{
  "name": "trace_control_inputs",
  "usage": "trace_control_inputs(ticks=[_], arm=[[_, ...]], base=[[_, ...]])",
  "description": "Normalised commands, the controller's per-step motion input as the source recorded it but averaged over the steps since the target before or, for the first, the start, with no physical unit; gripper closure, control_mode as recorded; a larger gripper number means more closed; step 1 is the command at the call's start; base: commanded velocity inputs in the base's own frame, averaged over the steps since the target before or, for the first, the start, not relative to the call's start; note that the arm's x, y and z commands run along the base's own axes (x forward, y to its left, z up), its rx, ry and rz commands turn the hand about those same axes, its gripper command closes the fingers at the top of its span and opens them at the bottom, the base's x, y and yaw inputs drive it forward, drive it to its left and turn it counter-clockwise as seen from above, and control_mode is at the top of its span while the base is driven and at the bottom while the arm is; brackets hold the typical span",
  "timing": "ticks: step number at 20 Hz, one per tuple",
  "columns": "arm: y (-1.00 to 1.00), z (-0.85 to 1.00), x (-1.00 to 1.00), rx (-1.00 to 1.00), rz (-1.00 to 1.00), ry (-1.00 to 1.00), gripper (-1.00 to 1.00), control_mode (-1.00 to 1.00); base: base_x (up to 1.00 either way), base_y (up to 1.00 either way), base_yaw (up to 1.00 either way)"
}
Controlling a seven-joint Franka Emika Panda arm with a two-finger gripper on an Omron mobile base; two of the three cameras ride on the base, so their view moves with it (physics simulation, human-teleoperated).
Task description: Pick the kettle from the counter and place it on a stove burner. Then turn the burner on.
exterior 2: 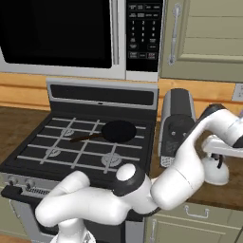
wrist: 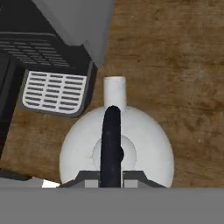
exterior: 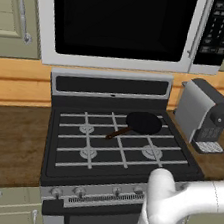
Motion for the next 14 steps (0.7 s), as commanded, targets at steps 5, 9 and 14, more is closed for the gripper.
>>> trace_control_inputs(ticks=[5, 9, 14], arm=[[0.88, 1.0, -0.75, 0.24, 0.0, -0.35, 1.0, -1.0], [1.0, 1.0, -0.7, 0.23, 0.0, -0.26, 1.0, -1.0], [1.0, 1.0, -0.67, 0.17, 0.0, -0.16, 1.0, -1.0]], base=[[0.0, 0.0, 0.0], [0.0, 0.0, 0.0], [0.0, 0.0, 0.0]])
